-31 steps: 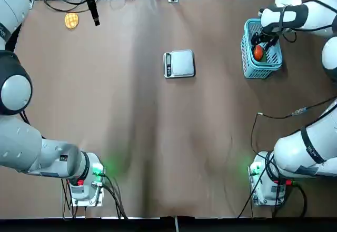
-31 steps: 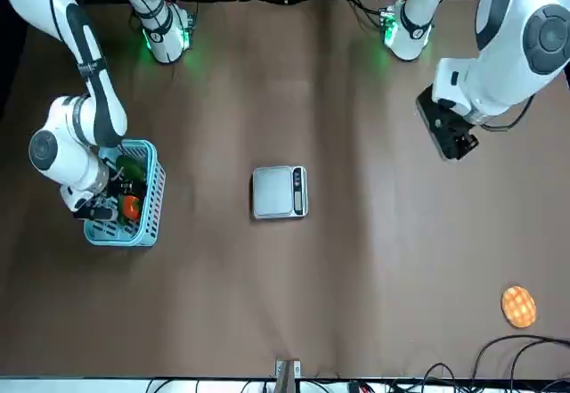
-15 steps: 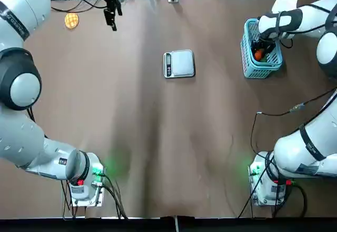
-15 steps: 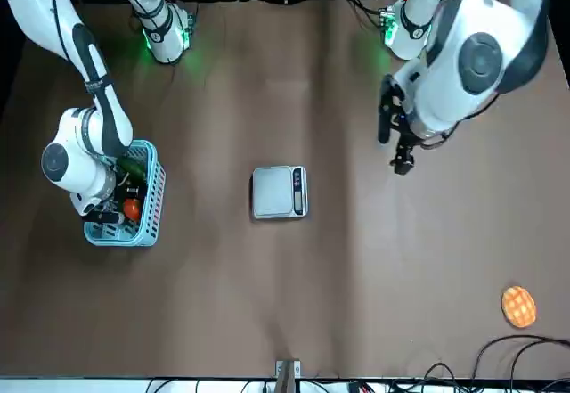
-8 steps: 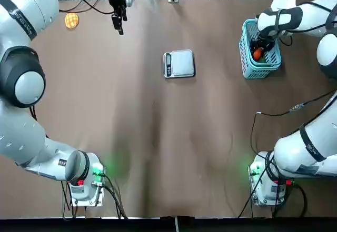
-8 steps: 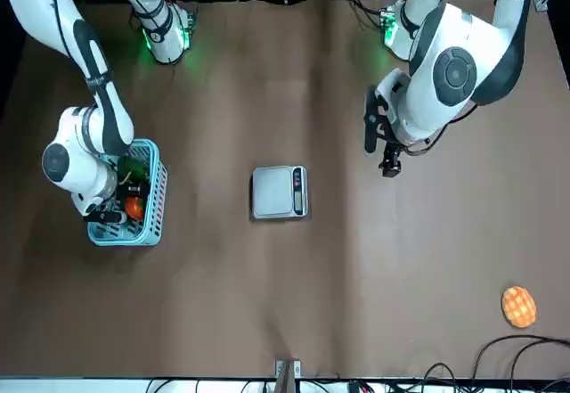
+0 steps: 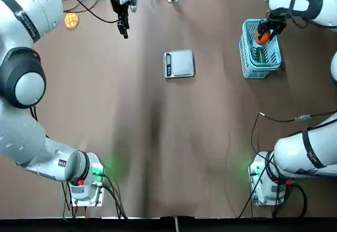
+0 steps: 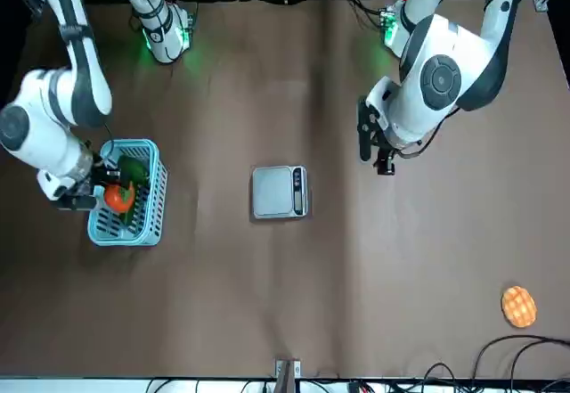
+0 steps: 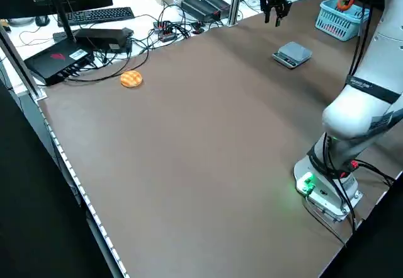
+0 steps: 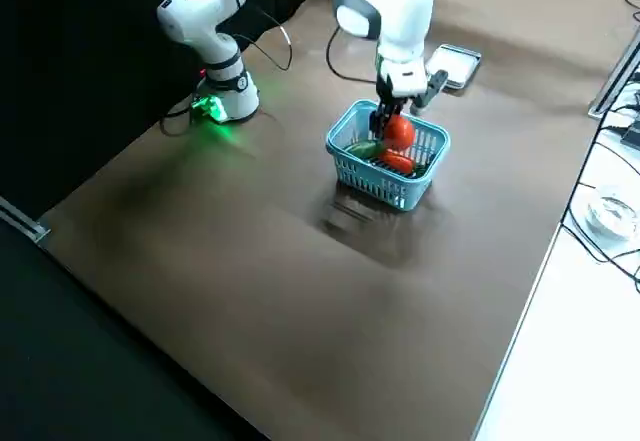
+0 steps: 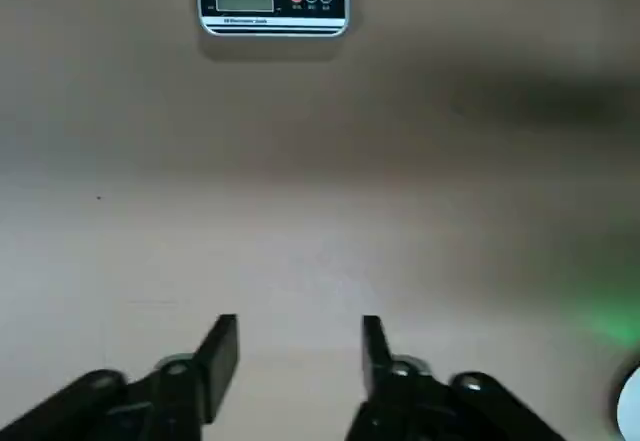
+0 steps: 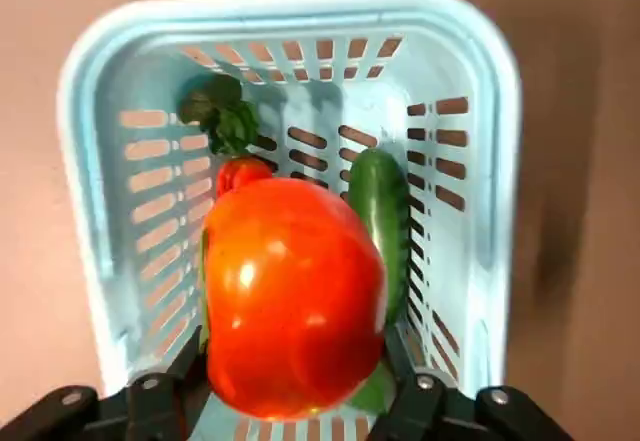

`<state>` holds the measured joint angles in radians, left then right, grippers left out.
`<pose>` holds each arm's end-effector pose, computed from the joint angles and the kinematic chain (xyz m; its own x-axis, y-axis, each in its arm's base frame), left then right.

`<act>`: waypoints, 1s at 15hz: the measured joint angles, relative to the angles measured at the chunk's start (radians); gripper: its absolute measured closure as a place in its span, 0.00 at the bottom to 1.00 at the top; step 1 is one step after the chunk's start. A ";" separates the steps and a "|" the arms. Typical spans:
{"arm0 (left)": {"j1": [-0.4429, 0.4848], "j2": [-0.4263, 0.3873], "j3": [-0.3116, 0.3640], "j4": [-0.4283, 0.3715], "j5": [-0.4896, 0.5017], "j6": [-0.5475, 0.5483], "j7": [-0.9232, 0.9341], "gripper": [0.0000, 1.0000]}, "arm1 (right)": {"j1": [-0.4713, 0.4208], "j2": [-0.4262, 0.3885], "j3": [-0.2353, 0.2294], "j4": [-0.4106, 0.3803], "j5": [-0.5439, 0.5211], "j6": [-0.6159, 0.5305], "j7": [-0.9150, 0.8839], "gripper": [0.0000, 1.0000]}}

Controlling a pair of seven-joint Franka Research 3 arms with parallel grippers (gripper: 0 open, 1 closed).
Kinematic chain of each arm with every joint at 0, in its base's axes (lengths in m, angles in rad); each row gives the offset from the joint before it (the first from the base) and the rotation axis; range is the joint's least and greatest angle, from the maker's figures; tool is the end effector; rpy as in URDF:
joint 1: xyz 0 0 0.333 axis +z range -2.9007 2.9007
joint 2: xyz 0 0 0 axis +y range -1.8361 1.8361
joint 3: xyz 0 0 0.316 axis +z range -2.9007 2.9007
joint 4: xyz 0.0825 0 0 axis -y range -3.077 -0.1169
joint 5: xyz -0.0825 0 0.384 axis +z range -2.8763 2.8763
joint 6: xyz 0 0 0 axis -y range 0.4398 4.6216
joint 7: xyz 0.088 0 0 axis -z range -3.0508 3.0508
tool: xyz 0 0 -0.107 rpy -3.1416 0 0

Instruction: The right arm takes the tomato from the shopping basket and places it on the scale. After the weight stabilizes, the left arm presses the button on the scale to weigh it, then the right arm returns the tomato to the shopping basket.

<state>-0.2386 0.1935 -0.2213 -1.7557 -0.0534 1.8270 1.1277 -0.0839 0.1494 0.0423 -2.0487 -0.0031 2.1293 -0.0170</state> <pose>0.5415 -0.2650 0.4481 0.0037 -0.9995 0.0323 -0.9893 0.0011 0.1461 0.5678 -0.0242 0.3619 0.9974 -0.0229 -0.0685 -0.0233 -0.9997 -0.0049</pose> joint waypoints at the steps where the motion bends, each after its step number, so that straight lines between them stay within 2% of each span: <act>1: 0.000 0.000 0.000 0.000 0.000 0.004 -0.005 0.44 | 0.004 -0.018 0.003 0.017 0.000 -0.031 -0.002 0.30; 2: 0.001 0.000 0.000 0.000 0.000 0.008 -0.009 0.45 | 0.013 -0.028 0.010 0.036 0.000 -0.061 -0.005 0.30; 3: 0.003 0.000 0.001 0.000 0.001 0.010 -0.010 0.53 | 0.032 -0.034 0.015 0.054 0.000 -0.080 -0.007 0.30; 5: 0.006 0.000 0.002 0.000 0.002 0.012 -0.010 0.57 | 0.094 -0.034 0.025 0.079 0.017 -0.089 -0.006 0.30; 6: 0.007 0.000 0.002 0.000 0.005 0.013 -0.010 0.62 | 0.128 -0.034 0.027 0.084 0.047 -0.089 -0.004 0.30; 9: 0.013 -0.003 0.003 0.003 0.008 0.015 -0.010 0.66 | 0.214 -0.033 0.032 0.096 0.138 -0.087 -0.004 0.30; 12: 0.015 -0.004 0.003 0.004 0.008 0.016 -0.009 0.76 | 0.303 -0.023 0.034 0.100 0.260 -0.082 -0.005 0.30; 13: 0.015 -0.004 0.003 0.004 0.009 0.016 -0.007 0.84 | 0.332 -0.014 0.035 0.100 0.298 -0.071 -0.005 0.30; 14: 0.015 -0.003 0.002 0.004 0.009 0.016 -0.006 0.85 | 0.359 0.002 0.036 0.100 0.323 -0.054 -0.005 0.30; 15: 0.014 0.001 0.002 0.004 0.009 0.018 0.007 0.95 | 0.404 0.046 0.037 0.099 0.367 -0.001 -0.005 0.30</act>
<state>-0.2248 0.1950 -0.2198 -1.7521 -0.0442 1.8451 1.1346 0.3197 0.1959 0.0793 -1.9494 0.3641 2.1279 -0.0225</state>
